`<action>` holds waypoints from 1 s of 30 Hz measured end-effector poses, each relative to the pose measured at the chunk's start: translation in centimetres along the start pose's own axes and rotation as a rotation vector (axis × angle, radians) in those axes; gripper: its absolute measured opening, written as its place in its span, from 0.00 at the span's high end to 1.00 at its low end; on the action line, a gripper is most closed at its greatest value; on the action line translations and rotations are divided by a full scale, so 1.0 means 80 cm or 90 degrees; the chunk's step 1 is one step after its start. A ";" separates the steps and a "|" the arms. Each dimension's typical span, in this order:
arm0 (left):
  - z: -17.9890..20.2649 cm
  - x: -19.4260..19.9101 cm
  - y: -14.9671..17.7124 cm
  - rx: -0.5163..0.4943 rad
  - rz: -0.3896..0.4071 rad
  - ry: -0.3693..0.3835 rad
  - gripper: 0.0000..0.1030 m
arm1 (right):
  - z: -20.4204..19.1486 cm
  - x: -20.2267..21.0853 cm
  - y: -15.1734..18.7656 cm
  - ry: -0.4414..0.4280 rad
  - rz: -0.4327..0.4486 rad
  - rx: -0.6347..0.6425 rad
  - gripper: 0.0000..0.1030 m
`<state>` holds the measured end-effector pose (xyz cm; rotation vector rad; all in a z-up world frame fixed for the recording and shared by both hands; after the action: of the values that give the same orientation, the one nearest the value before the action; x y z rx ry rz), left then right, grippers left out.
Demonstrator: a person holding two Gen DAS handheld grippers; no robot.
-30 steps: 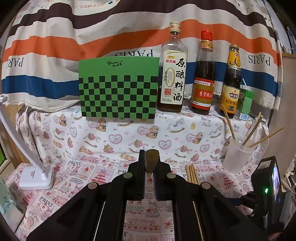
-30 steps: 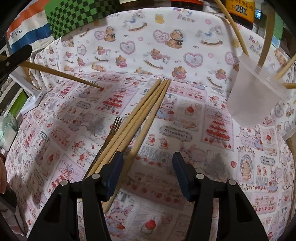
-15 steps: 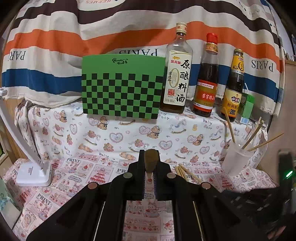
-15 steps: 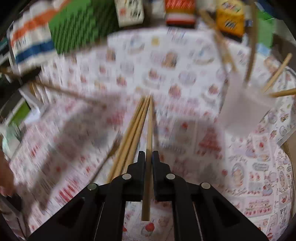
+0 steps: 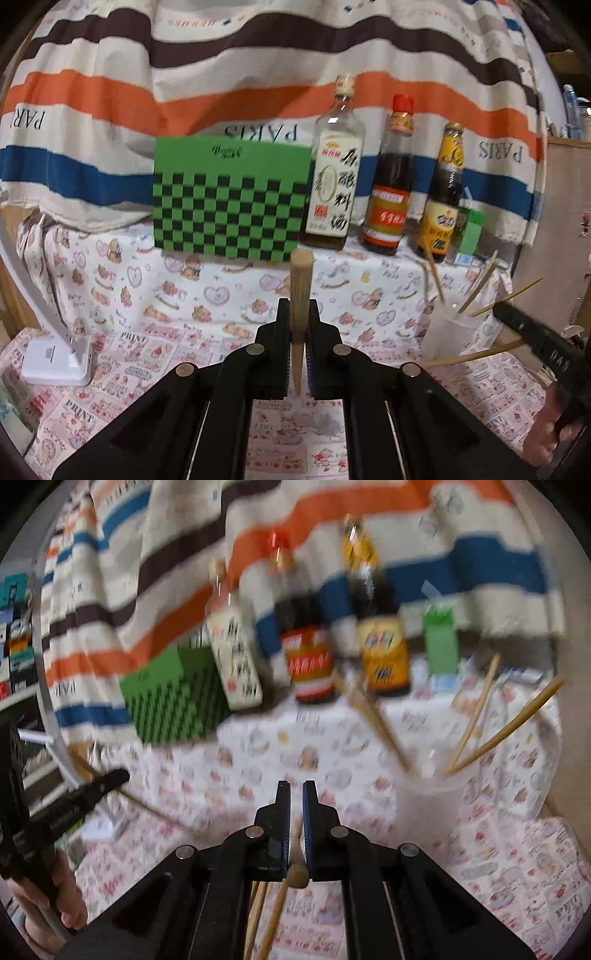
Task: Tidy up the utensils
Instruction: 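Lift both held chopsticks and carry them over the clear plastic cup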
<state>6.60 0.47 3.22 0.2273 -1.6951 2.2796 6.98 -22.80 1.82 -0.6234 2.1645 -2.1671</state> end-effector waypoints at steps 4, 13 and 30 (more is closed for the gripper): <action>0.010 0.017 -0.008 -0.019 0.039 0.015 0.94 | 0.007 0.028 -0.019 0.021 0.055 0.006 0.93; 0.032 0.036 -0.010 -0.045 0.071 0.040 0.94 | 0.023 0.050 -0.035 0.027 0.085 -0.017 0.93; 0.157 0.008 -0.062 -0.066 0.036 0.143 0.94 | 0.101 0.054 -0.112 0.100 0.096 -0.027 0.93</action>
<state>7.04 -10.10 11.62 -0.0960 -1.7139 2.1551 7.70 -31.37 11.27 -0.2885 2.2552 -2.1648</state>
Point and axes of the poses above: each gripper's, at about its wrist camera, not at the fingertips, and x roughly against the way its jaws point, z to its right, y to its underside, the point moved 7 cm from there along -x, roughly the way its jaws point, and after that the axes turned 10 degrees about x, right-handed, at the moved point
